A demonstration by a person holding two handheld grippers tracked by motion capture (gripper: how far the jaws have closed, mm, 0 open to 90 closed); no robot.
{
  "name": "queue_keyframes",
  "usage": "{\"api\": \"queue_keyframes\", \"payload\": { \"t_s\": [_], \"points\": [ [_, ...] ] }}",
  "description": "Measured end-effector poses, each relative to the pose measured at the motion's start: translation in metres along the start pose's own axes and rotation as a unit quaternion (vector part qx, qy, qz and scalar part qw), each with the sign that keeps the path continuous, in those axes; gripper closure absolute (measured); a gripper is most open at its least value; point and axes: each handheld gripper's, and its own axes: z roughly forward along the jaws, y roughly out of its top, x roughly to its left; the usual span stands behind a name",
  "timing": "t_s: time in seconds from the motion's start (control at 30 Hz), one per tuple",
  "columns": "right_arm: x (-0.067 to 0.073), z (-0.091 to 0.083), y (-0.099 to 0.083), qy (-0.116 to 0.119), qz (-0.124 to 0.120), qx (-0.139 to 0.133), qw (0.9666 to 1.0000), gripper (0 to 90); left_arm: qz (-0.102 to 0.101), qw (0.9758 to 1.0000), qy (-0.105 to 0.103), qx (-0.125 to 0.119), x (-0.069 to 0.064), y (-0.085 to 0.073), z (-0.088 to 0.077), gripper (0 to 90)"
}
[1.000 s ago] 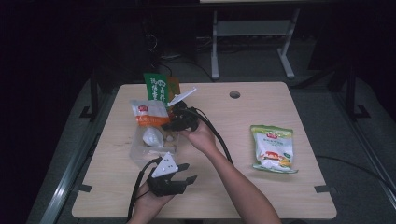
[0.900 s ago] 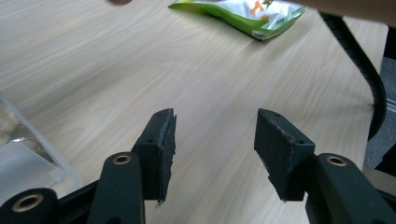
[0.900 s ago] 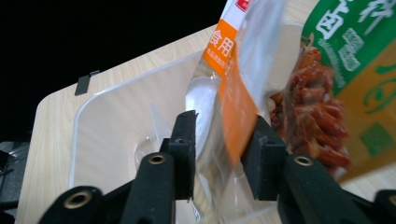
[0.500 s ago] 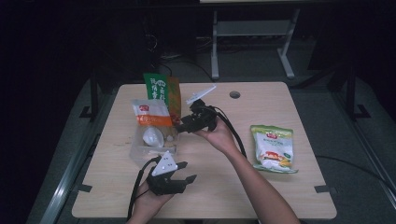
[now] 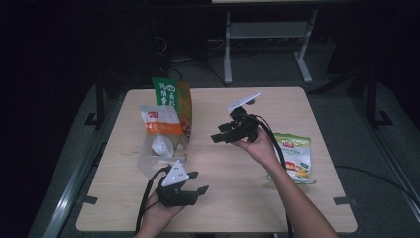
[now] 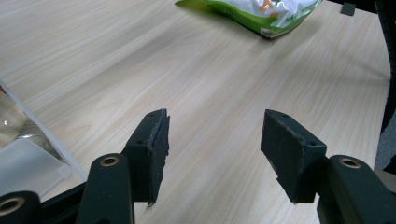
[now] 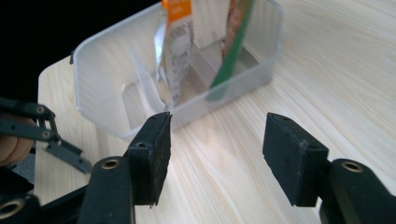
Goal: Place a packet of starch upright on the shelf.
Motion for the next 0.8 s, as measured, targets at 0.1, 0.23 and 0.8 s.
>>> {"api": "queue_keyframes", "payload": {
  "t_s": [0.1, 0.23, 0.8],
  "points": [
    [-0.004, -0.010, -0.008, -0.007, 0.010, 0.001, 0.9999, 39.2, -0.001, 1.0000, 0.000, 0.001, 0.000, 0.000, 0.001, 41.1],
    [-0.009, -0.022, -0.017, -0.020, 0.017, 0.001, 0.9997, 37.8, 0.001, 1.0000, -0.001, 0.003, 0.000, -0.001, 0.001, 41.0],
    [-0.028, -0.063, -0.050, -0.047, 0.059, 0.014, 0.9971, 32.8, 0.007, 0.9999, 0.000, 0.011, -0.001, 0.000, 0.002, 40.6]
  ]
}}
